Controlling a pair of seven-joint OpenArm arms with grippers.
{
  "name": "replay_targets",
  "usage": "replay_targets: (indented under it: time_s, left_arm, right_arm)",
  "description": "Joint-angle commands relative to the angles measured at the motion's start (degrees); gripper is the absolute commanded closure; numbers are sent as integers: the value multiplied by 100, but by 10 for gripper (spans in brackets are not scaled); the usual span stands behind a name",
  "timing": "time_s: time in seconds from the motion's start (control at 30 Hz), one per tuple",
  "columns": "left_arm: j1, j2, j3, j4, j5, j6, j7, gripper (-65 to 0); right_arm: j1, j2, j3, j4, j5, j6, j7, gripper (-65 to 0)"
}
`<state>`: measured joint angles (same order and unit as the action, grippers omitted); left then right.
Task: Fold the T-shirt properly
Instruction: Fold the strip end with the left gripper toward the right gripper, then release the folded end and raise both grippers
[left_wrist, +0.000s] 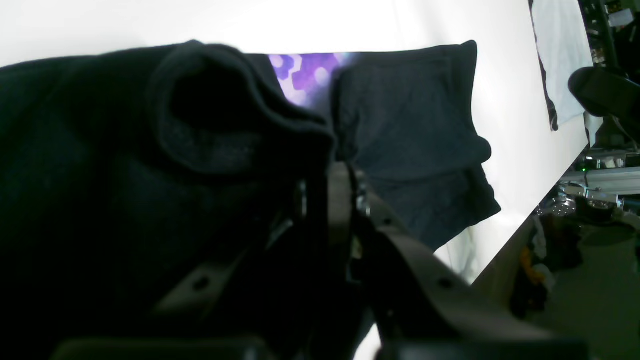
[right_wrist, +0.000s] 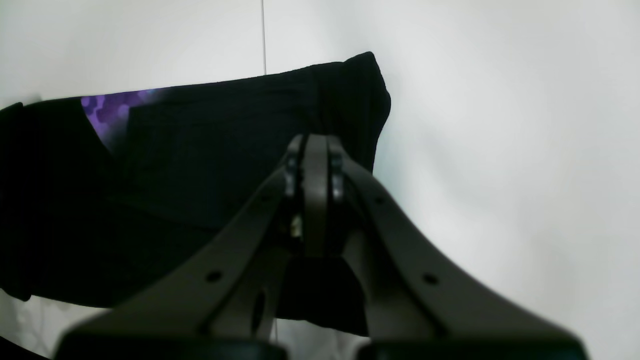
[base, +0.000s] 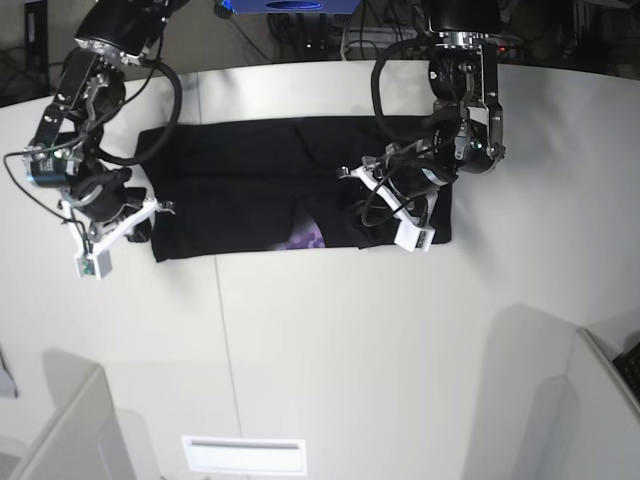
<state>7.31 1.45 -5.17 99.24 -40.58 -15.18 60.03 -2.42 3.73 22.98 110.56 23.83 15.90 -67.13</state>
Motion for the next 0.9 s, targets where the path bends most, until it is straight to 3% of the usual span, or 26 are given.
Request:
replay_targets:
  time_s: [0.0,0.03,0.23,0.33,0.4,0.5,0.63,0.73,0.8,0.87]
  left_arm:
    - [-76,8,3,93,-131,-42,-73,0]
    - [-76,8,3,93,-131,-42,-73,0]
    - [-76,17,47,93,-140,-42,-91,-295]
    - [-85,17,47,93,-140,-42,-91,-388]
    - [-155,79,55,93,-140,-42,-73,-416]
    - [-296,219,117,-91,-158,-42,-65,-418]
    - [-516,263,767,-285,-158,-42,-65,-411]
    - [-454,255,855,190,-149,-42,-73,-402]
    - [-226,52,486,770,-140,-42,-73,-298]
    - [29,-211,-76,1271,-140,-42,-73,-105]
  right_arm:
    - [96,45,1,87,65,-3,107,0]
    - [96,45,1,87,65,-3,107,0]
    - [96,45,1,87,65,-3,107,0]
    - [96,45,1,87,65,-3,107,0]
    - [96,45,1,87,65,-3,107,0]
    - [96,45,1,87,65,-3,107,0]
    - [96,45,-8,87,65,-3,107,0]
    - [96,45,36,87,74,-3,107,0]
    - [96,45,45,95,74,-3,107,0]
    - [96,45,45,95,82,-3,-25,0]
